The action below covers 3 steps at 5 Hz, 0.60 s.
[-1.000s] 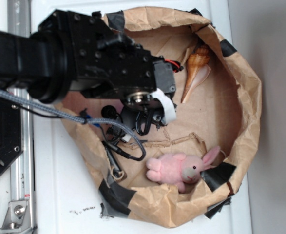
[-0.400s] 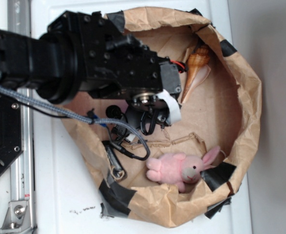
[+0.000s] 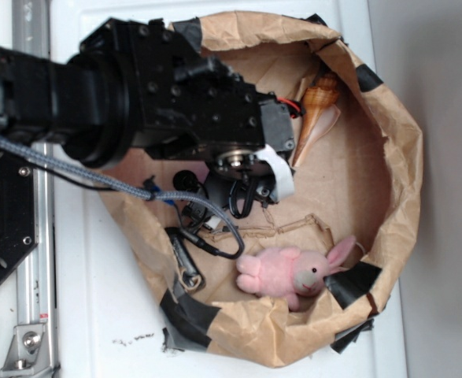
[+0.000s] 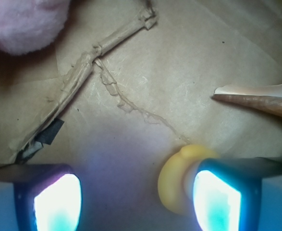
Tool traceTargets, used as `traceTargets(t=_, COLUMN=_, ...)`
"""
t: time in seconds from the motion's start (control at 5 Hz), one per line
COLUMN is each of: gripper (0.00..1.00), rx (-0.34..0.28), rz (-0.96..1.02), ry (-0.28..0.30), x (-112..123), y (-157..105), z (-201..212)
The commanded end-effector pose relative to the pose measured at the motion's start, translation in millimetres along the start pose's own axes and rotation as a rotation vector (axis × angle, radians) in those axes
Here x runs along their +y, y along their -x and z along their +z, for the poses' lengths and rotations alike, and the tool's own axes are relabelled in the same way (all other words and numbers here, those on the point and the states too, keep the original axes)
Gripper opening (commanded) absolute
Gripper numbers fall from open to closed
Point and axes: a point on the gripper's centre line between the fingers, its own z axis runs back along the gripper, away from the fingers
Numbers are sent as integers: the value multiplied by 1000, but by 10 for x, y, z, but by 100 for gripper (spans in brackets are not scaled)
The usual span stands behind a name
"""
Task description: Grab the yellow duck.
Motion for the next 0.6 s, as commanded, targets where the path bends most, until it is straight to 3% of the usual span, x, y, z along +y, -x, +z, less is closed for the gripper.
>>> traceTargets(t=0.0, gripper=100, rx=14, rz=30, ry=-1, x=62, y=38, z=-97)
traceTargets(t=0.4, gripper=100, rx=20, rz=121, ry=-72, x=443, y=108, z=-62)
